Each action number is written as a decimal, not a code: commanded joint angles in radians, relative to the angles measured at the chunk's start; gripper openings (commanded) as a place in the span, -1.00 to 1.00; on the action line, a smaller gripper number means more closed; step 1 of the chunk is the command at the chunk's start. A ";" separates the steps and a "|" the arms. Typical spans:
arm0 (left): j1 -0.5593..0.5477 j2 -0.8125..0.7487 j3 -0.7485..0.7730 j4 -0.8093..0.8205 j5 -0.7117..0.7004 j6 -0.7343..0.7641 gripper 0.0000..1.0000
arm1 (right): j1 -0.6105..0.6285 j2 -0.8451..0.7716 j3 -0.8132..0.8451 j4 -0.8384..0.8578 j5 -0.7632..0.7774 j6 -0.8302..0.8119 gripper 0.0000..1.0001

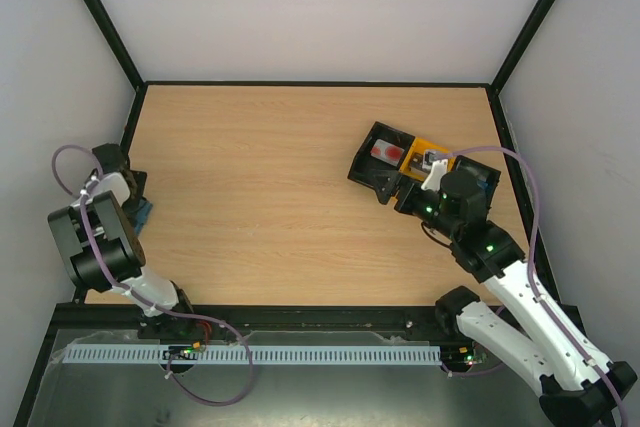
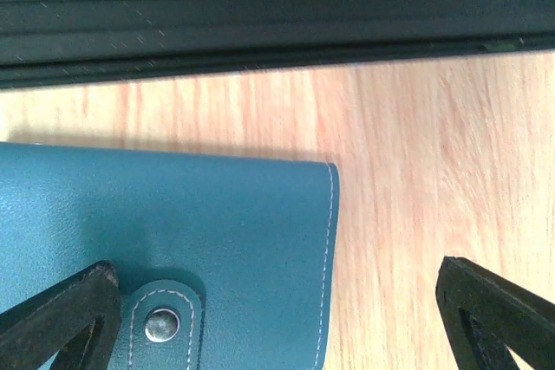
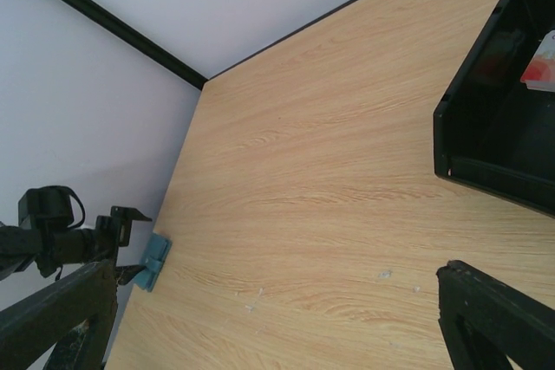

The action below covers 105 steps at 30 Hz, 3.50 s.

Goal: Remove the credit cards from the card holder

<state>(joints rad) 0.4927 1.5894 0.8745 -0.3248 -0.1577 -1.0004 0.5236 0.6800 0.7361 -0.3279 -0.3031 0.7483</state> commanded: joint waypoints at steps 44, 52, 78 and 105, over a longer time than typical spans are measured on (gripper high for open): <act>-0.640 -0.237 -0.112 0.175 0.247 0.171 0.99 | -0.004 -0.047 -0.067 0.023 -0.020 0.028 0.95; -0.465 -0.226 -0.180 0.137 0.265 0.215 0.71 | -0.004 -0.047 -0.070 0.031 -0.018 0.034 0.95; -0.600 -0.097 -0.350 0.406 0.519 0.238 -0.05 | -0.005 -0.043 -0.067 0.007 0.001 0.040 0.96; -0.534 0.000 -0.412 0.651 0.577 0.207 -0.30 | -0.004 -0.029 -0.076 0.025 -0.014 0.044 0.96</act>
<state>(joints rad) -0.0444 1.5406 0.4744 0.3454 0.4141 -0.7883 0.5236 0.6460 0.6662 -0.3168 -0.3122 0.7902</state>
